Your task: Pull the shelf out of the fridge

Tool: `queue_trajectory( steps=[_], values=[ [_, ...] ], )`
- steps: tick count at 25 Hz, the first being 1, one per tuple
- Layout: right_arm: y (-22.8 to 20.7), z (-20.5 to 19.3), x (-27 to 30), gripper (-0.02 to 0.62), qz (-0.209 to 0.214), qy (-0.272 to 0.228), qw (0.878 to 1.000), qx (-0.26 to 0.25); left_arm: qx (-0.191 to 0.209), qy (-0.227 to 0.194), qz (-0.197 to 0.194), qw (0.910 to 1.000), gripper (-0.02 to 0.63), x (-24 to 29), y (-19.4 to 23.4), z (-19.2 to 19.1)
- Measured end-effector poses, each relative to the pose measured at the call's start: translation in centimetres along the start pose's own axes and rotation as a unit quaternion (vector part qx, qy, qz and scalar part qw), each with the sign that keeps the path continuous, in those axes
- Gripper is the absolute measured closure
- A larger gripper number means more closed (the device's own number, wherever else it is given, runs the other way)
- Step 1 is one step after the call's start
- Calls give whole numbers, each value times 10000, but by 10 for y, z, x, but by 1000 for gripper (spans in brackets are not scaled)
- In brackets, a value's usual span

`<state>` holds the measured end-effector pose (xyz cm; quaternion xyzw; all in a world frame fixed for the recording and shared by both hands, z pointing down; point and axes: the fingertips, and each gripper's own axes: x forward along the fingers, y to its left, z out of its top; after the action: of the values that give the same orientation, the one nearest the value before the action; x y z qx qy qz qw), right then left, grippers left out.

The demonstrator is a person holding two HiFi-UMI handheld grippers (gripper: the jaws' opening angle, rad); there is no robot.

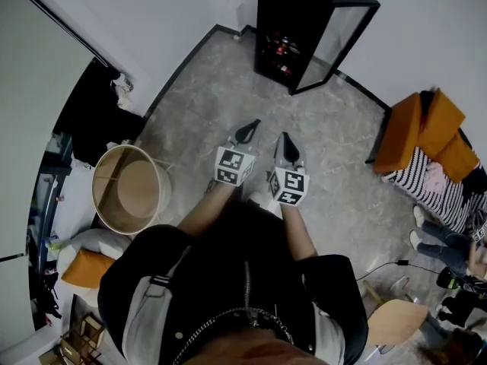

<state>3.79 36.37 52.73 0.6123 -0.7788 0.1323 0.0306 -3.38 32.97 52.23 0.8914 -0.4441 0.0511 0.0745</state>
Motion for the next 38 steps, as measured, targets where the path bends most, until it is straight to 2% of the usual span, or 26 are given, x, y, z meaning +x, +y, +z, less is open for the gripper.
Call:
queue_trajectory(
  steps=[20,38],
  values=[
    [4,4,38,592,-33,9,10000,-5,-48,45,-24,10000,600,24,36,-9],
    [-8,26,146,592,-50,85,9999,27,-177,144,-68,9997,600,111,110,7]
  ],
)
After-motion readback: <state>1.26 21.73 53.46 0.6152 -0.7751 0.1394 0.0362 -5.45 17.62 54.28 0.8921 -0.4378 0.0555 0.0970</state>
